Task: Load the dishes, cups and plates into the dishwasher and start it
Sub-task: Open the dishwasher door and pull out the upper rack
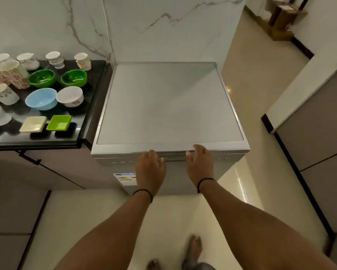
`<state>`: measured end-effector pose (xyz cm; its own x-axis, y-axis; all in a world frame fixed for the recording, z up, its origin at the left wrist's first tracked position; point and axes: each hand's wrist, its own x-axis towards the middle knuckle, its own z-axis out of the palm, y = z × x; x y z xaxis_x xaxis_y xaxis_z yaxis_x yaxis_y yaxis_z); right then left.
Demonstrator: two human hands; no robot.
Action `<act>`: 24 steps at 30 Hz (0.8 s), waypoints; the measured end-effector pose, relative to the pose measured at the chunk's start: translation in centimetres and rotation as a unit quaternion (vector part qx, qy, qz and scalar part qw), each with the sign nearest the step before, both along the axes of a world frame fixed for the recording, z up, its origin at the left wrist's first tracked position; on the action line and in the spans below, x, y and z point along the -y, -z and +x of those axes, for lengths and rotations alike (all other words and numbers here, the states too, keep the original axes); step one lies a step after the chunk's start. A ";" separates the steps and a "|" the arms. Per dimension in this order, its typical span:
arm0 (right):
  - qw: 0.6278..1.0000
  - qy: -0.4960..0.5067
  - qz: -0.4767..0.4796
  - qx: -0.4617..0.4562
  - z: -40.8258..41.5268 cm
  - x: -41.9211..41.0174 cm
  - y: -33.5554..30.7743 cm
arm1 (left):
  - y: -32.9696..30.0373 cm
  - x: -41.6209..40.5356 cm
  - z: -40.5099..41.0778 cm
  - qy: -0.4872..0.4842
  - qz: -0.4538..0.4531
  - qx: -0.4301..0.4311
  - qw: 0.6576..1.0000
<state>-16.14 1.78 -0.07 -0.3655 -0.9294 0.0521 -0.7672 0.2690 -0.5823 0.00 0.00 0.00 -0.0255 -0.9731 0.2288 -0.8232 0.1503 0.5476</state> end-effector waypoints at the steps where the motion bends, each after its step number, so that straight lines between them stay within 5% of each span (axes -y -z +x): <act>1: 0.996 0.065 -0.037 0.050 0.3 -0.2 0.2 | 0.2 -0.2 -0.3 -0.047 0.084 -0.095 0.991; 3: 0.962 0.212 -0.061 0.163 0.8 -0.1 0.1 | 0.7 -0.2 -0.9 -0.156 0.231 -0.285 0.917; 5: 0.882 0.326 -0.025 0.339 1.2 0.3 0.5 | 1.0 0.2 -1.4 -0.212 0.334 -0.463 0.793; 8: 0.774 0.337 0.013 0.536 1.1 1.1 1.6 | 1.6 1.4 -1.6 -0.208 0.386 -0.601 0.668; 10: 0.735 0.296 0.004 0.610 0.9 1.5 3.0 | 2.5 1.7 -1.7 -0.184 0.379 -0.657 0.625; 16: 0.629 0.254 0.020 0.735 1.2 2.0 4.5 | 3.5 2.5 -1.8 -0.169 0.387 -0.699 0.577; 24: 0.595 0.195 0.032 0.779 0.9 1.8 6.0 | 4.4 3.1 -2.6 -0.159 0.359 -0.699 0.598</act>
